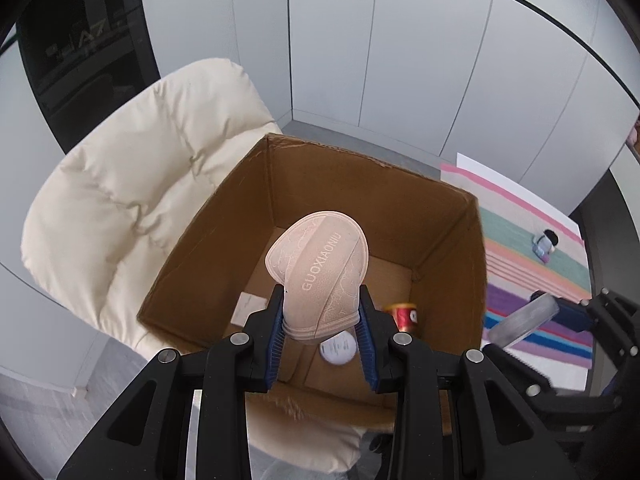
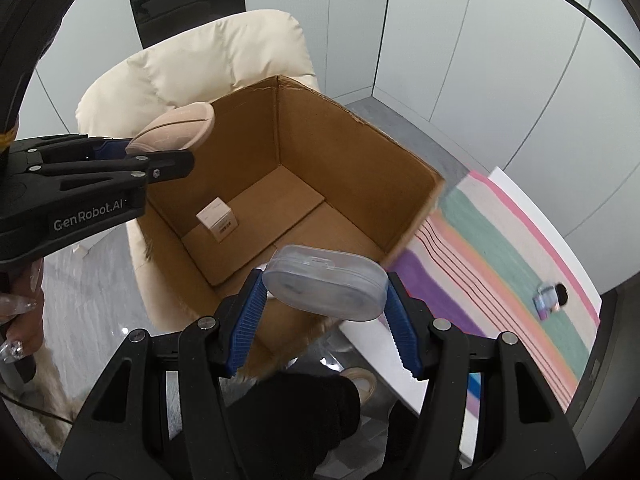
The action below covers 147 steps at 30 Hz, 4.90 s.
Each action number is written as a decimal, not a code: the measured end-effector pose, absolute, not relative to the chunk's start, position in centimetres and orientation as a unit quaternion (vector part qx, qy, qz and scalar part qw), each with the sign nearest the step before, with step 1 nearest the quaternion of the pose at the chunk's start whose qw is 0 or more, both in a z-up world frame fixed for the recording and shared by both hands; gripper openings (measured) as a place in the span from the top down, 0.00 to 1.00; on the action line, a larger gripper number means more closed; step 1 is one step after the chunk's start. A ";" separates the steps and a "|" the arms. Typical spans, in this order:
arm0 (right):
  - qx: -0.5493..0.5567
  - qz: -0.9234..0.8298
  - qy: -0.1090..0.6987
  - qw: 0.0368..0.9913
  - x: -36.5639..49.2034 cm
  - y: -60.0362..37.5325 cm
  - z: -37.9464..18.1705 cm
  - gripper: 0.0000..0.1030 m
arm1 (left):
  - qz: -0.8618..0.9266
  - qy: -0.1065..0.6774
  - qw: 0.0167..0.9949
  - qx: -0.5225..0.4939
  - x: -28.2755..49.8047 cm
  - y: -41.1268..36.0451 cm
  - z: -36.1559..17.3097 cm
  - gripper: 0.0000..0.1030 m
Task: Organize objects
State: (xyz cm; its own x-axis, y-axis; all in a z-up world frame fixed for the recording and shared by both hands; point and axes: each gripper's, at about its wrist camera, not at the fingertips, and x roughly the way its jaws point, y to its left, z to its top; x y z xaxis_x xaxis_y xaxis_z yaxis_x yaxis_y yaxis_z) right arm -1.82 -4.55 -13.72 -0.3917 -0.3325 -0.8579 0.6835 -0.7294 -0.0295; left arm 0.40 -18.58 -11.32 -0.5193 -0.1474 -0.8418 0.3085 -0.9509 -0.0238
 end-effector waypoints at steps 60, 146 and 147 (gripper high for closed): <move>0.496 -0.806 0.127 0.297 -3.0 -5.7 -15.9 0.00 | -0.845 0.108 0.161 0.498 3.1 -20.7 -12.6 0.13; 0.479 -0.872 -0.099 -0.020 -6.2 38.0 -20.6 0.00 | -0.869 -0.076 -0.146 0.467 -12.4 19.2 -19.9 0.13; 0.481 -0.870 -0.103 -0.022 -6.5 38.5 -21.1 0.00 | -0.868 -0.076 -0.151 0.468 -13.4 20.0 -20.8 0.13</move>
State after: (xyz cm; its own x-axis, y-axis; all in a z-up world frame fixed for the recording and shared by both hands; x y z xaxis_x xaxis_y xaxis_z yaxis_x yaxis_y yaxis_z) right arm -6.52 38.51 -21.15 -0.5364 -0.0611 -0.8417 -0.1368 -0.9779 0.1582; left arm -13.44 19.96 -20.77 -0.5167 0.1912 -0.8345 -0.3326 -0.9430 -0.0102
